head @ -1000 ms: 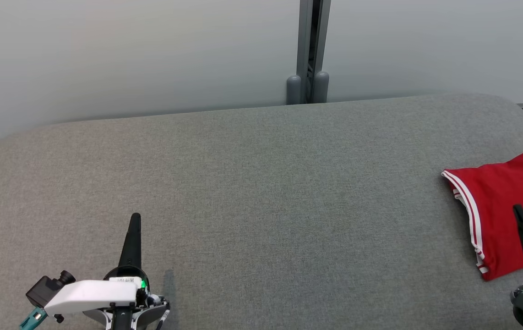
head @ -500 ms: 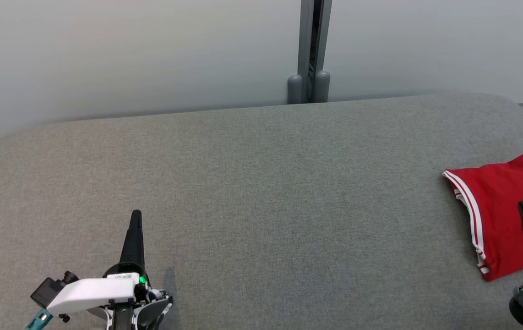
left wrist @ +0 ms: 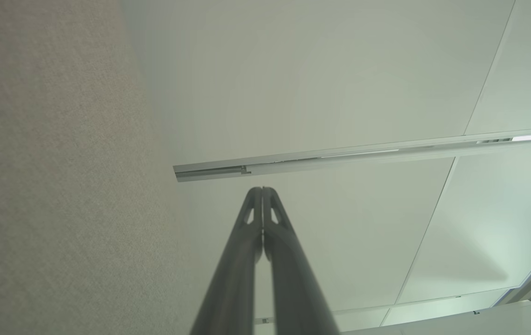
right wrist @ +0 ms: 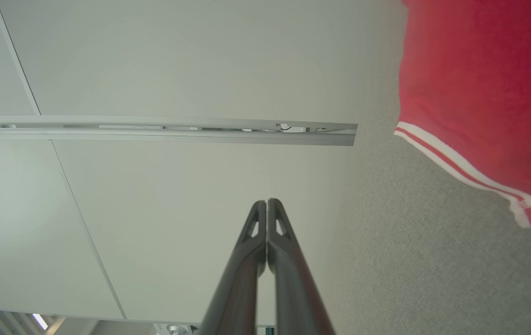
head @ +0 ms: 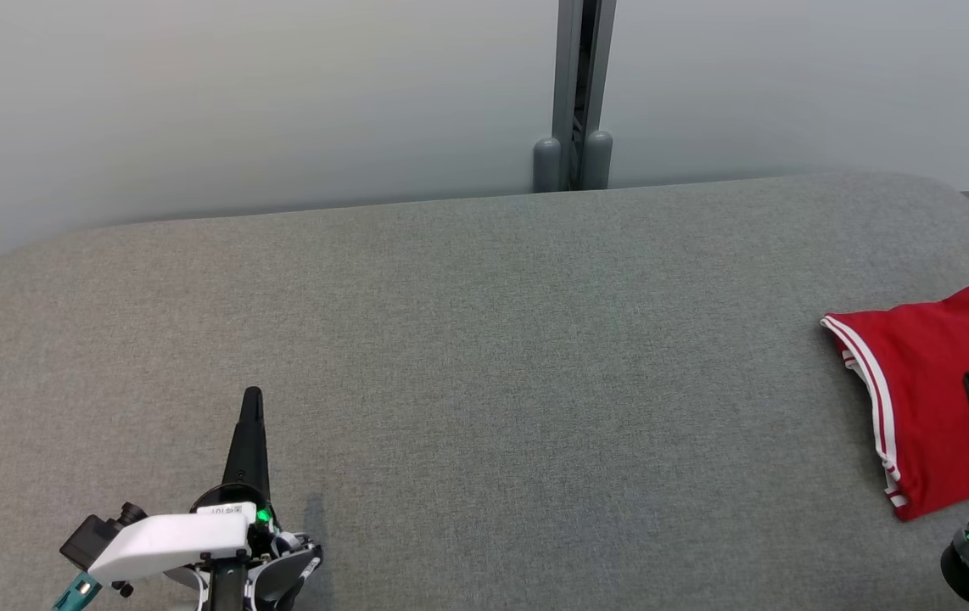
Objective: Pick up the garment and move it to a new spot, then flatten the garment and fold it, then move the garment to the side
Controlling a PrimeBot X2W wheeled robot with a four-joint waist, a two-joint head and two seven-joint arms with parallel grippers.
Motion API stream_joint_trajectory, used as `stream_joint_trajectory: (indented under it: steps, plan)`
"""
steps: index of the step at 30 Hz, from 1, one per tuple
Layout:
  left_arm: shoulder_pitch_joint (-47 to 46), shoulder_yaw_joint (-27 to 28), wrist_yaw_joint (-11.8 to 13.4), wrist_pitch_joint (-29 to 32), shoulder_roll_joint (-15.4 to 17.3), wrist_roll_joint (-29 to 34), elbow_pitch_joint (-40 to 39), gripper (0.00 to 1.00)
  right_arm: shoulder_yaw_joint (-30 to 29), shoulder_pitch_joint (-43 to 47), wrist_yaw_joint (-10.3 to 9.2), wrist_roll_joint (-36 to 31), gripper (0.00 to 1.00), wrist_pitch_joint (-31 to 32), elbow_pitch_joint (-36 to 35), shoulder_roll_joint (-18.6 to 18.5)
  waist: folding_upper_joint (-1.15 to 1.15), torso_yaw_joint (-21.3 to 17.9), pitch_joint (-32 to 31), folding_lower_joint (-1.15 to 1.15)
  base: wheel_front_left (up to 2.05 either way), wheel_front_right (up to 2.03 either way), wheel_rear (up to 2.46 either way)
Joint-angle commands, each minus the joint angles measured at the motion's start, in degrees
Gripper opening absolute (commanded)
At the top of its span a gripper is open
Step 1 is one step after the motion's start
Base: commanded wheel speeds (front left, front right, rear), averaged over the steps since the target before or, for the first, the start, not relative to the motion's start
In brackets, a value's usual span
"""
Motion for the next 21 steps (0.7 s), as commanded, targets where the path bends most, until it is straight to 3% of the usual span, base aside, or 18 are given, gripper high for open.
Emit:
stream_joint_trajectory:
  steps: [1, 21]
  plan:
    - [-0.87, 0.24, -0.27, -0.26, 0.13, -0.31, 0.0, 0.0, -0.18, -0.52, 0.0, 0.11, 0.0, 0.23, 0.03, -0.09, 0.0, 0.0, 0.0, 0.0, 0.0, 0.0, 0.0]
    - [-0.87, 0.23, -0.27, -0.26, 0.13, -0.32, -0.01, 0.0, -0.28, -0.56, 0.0, -0.05, 0.0, 0.31, 0.03, -0.01, 0.0, 0.0, 0.0, 0.0, 0.0, 0.0, 0.0]
